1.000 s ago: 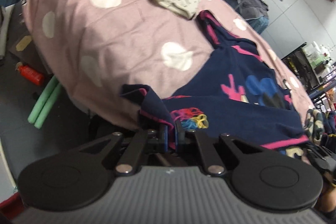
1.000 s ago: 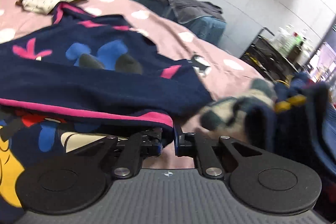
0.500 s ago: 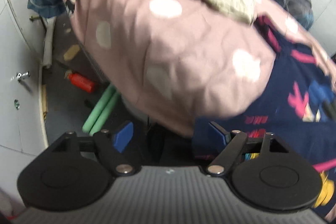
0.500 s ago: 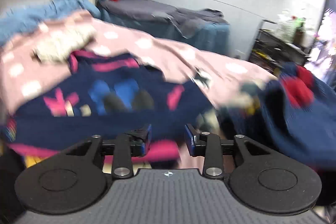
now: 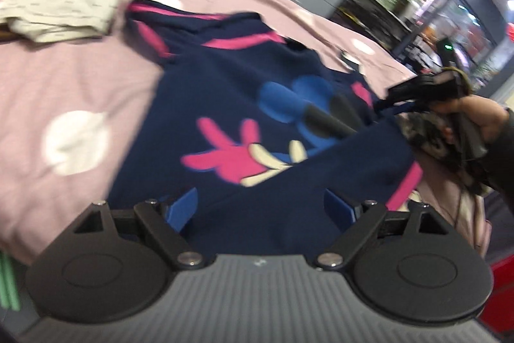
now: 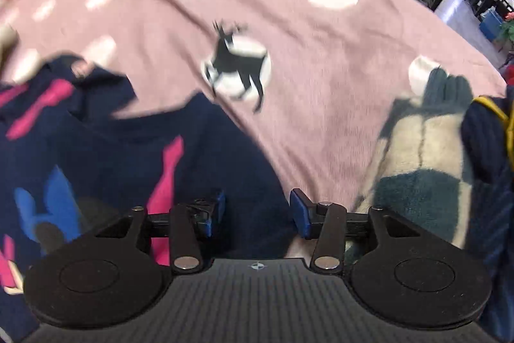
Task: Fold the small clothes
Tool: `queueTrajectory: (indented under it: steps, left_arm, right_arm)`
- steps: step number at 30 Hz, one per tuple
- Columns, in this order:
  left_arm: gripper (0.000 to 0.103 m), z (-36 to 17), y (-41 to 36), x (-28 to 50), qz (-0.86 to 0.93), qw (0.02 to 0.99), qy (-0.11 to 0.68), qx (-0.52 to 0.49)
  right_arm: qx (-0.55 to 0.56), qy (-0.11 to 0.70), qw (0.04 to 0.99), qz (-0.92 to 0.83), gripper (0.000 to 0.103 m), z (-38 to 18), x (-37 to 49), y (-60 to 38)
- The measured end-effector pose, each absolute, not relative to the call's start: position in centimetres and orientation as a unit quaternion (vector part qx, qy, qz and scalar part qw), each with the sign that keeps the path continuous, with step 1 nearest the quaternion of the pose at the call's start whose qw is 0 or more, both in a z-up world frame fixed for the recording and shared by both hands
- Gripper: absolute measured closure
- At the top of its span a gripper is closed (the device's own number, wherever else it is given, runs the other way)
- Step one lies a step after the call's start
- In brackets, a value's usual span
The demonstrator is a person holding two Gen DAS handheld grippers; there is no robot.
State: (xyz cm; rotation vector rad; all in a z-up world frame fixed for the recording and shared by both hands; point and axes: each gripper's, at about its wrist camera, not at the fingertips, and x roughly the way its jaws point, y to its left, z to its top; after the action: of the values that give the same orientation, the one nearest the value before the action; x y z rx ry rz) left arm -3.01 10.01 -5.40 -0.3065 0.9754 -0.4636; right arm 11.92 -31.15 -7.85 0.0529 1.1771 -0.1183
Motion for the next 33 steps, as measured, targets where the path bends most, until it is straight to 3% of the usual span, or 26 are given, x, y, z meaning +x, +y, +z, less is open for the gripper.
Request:
queueTrajectory:
  steps: [2, 7, 12, 15, 16, 17, 19, 24, 26, 29, 33]
  left_arm:
    - [0.015, -5.4, 9.6, -2.7, -0.227, 0.846, 0.463, -0.134]
    - [0.015, -5.7, 9.5, -1.6, -0.206, 0.860, 0.459, -0.084]
    - [0.015, -5.4, 8.2, -1.5, -0.219, 0.860, 0.454, -0.083]
    - [0.014, -5.7, 7.1, -1.9, -0.225, 0.857, 0.458, -0.070]
    - [0.014, -5.7, 7.0, -2.2, -0.225, 0.857, 0.459, -0.066]
    - [0.013, -5.7, 7.0, -2.4, -0.223, 0.857, 0.460, -0.064]
    - [0.013, -5.9, 7.4, -2.7, -0.215, 0.856, 0.464, -0.070]
    - [0.013, -6.0, 7.6, -2.6, -0.206, 0.854, 0.471, -0.078]
    - [0.013, -6.0, 7.3, -2.4, -0.208, 0.853, 0.473, -0.078]
    - [0.012, -5.8, 6.4, -2.5, -0.216, 0.852, 0.472, -0.066]
    - [0.012, -5.5, 4.9, -2.7, -0.227, 0.850, 0.473, -0.051]
  right_arm:
    - [0.031, 0.539, 0.840, -0.050, 0.096, -7.2, 11.6, -31.3]
    - [0.016, 0.459, 0.883, -0.095, 0.097, -3.6, 11.1, -32.5]
    - [-0.003, 0.478, 0.870, -0.123, 0.097, -5.4, 13.1, -33.2]
    - [0.021, 0.470, 0.874, -0.118, 0.090, -6.3, 13.5, -32.4]
    - [0.022, 0.446, 0.886, -0.123, 0.069, -5.4, 12.7, -32.0]
    - [0.019, 0.419, 0.899, -0.126, 0.040, -4.1, 11.5, -31.5]
    - [0.018, 0.364, 0.926, -0.095, 0.010, -1.7, 8.0, -30.2]
    - [-0.028, 0.355, 0.933, 0.048, 0.025, -0.6, -1.8, -26.5]
    - [-0.086, 0.367, 0.925, 0.057, 0.057, -2.4, -5.3, -25.6]
    - [-0.151, 0.376, 0.914, 0.020, 0.058, -5.2, -8.5, -25.6]
    - [-0.122, 0.374, 0.919, 0.015, 0.060, -6.9, -8.0, -27.4]
